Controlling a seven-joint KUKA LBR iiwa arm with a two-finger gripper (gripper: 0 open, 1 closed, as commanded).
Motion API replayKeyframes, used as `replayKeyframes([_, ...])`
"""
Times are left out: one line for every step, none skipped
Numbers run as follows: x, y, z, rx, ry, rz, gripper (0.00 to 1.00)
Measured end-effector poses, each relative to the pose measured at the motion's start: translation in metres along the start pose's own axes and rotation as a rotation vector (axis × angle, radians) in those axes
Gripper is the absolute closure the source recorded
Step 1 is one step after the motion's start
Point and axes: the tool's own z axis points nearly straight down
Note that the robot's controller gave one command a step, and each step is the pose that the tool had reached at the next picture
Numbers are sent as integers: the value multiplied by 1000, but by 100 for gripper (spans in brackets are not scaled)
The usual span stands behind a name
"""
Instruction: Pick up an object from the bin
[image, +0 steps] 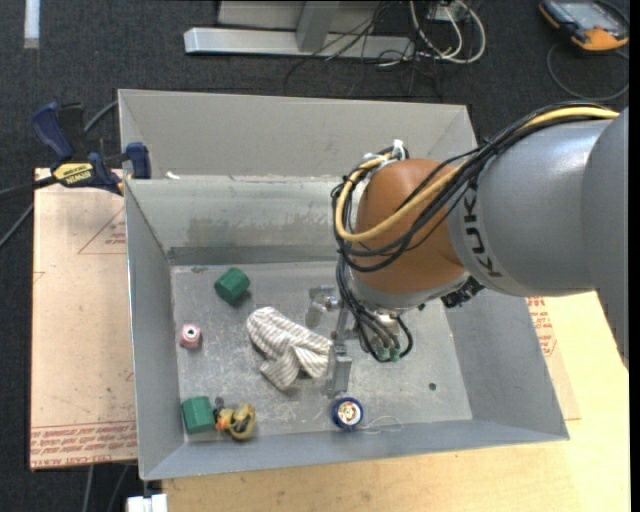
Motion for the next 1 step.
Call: replayKeyframes([-2, -1, -5, -1, -8, 3, 0])
